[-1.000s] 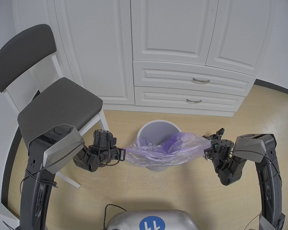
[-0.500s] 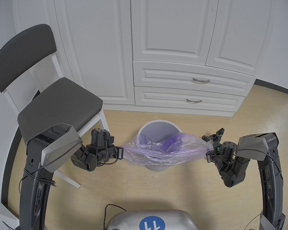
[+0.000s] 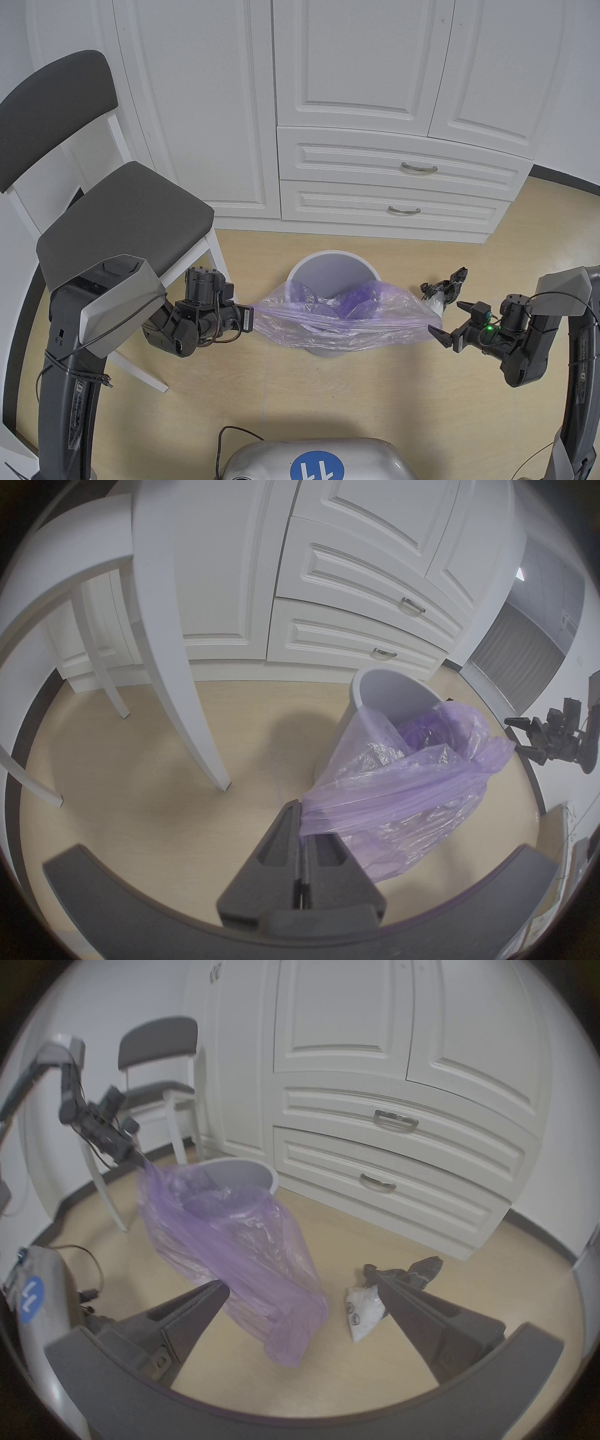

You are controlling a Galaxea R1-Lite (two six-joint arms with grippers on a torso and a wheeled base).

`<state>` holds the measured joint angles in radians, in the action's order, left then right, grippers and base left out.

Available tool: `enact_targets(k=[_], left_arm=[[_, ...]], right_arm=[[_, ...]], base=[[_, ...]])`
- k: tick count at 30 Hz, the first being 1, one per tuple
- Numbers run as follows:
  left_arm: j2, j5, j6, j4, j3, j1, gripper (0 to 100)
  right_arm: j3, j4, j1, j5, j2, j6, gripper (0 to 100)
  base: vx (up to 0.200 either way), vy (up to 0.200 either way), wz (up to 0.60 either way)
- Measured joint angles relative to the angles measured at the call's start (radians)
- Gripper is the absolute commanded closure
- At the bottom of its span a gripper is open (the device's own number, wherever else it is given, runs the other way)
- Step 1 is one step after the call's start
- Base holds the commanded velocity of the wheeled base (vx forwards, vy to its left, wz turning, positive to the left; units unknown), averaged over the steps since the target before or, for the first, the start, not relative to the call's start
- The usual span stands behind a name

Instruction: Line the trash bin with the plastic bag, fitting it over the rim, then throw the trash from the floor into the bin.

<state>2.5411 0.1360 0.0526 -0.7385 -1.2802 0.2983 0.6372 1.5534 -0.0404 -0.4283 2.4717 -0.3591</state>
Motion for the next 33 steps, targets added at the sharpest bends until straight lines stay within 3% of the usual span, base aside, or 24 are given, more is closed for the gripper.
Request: enact_targets(k=[4, 7, 9, 11, 15, 20, 22, 27, 33], left_arm=[[-0.002, -0.002, 0.002, -0.016, 0.003, 0.0, 100], [-0.004, -0.004, 0.003, -0.027, 0.004, -0.002, 100], [-0.007, -0.004, 0.004, -0.031, 0.006, -0.002, 100], [-0.011, -0.005, 0.004, -0.032, 0.007, -0.003, 100], [-0.02, -0.005, 0.004, -0.035, 0.014, -0.003, 100], [-0.037, -0.005, 0.004, -0.057, 0.033, 0.0, 100], [-0.044, -0.005, 0.004, -0.068, 0.041, 0.003, 100], [-0.061, -0.005, 0.005, -0.091, 0.059, 0.007, 100], [-0.094, 0.0, 0.006, -0.119, 0.09, 0.014, 100]], right_arm=[[-0.017, 0.0, -0.064, -0.14, -0.024, 0.134, 0], [-0.015, -0.001, -0.09, -0.168, -0.041, 0.212, 0], [-0.007, 0.0, -0.09, -0.153, -0.055, 0.226, 0], [-0.002, 0.0, -0.077, -0.104, -0.069, 0.227, 0], [0.001, -0.001, -0.022, 0.08, -0.098, 0.226, 0], [0.004, -0.001, 0.133, 0.384, -0.13, 0.223, 0], [0.005, -0.001, 0.212, 0.467, -0.143, 0.221, 0], [0.007, -0.001, 0.397, 0.59, -0.166, 0.203, 0], [0.033, 0.0, 0.509, 0.628, -0.161, 0.06, 0]], base=[[0.0, 0.0, 0.0], [0.0, 0.0, 0.0], [0.0, 0.0, 0.0], [0.0, 0.0, 0.0], [0.0, 0.0, 0.0], [0.0, 0.0, 0.0], [0.0, 0.0, 0.0], [0.0, 0.0, 0.0], [0.0, 0.0, 0.0]])
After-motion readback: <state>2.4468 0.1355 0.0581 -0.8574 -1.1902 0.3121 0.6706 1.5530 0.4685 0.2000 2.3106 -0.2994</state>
